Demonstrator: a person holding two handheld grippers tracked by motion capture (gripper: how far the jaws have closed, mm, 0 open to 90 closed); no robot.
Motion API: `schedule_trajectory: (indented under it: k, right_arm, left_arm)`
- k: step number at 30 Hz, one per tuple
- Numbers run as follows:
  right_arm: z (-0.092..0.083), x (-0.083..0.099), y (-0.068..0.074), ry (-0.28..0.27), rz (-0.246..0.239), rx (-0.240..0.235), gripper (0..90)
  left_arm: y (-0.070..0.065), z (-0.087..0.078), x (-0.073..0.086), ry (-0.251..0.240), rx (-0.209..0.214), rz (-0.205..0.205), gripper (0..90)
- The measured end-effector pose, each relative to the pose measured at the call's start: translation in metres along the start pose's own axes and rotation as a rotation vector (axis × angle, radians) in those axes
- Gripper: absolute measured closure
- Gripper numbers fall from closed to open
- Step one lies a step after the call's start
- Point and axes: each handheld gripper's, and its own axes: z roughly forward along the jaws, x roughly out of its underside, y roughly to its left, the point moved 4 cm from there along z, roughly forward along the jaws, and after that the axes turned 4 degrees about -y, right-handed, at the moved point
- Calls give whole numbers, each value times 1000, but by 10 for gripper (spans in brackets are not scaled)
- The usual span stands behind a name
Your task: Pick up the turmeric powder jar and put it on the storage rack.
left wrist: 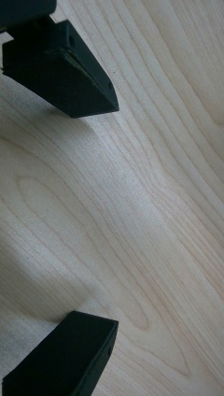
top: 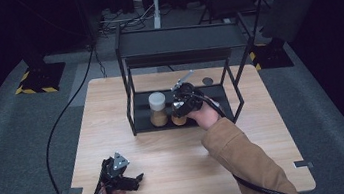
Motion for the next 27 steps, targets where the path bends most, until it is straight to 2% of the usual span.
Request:
schedule_trajectory:
  k: [12,27]
  right_arm:
    - [18,2,-13,15,29,24,311]
    - [45,6,-21,56,61,29,311]
  left_arm:
    - [0,0,0,-1,2,1,1]
    - [0,0,0,-1,4,4,1]
